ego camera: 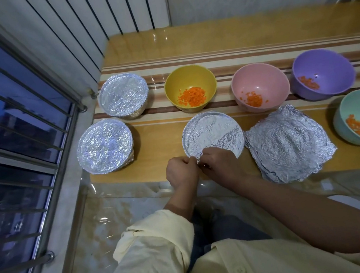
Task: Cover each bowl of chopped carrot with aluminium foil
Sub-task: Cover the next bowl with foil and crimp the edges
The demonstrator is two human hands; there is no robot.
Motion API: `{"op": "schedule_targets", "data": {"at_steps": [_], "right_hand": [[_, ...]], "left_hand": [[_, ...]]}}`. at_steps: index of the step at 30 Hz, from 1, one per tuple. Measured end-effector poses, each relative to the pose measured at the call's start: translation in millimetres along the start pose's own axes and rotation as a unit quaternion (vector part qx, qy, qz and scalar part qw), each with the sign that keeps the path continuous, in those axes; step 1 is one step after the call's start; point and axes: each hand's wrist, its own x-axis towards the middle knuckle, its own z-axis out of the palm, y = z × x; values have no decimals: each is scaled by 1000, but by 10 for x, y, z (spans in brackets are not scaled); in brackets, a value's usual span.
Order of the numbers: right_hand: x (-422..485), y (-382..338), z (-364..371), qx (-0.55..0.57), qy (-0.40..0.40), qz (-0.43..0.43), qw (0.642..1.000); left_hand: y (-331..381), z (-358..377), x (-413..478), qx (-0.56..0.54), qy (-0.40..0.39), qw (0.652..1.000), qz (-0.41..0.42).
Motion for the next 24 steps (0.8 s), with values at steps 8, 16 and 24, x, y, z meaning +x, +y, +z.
{"op": "schedule_targets", "data": {"at_steps": [8,16,24], "right_hand": [[-8,-36,-10,9,6,-2,1000],[0,24,-18,17,2,-3,1000],[-105,48,-69,-9,9,-38,999]], "left_hand": [[-84,8,-44,-31,-15,999,-16],[3,-34,79,21,-20,1000,3],[7,-104,196,35,-22,999,2]]}}
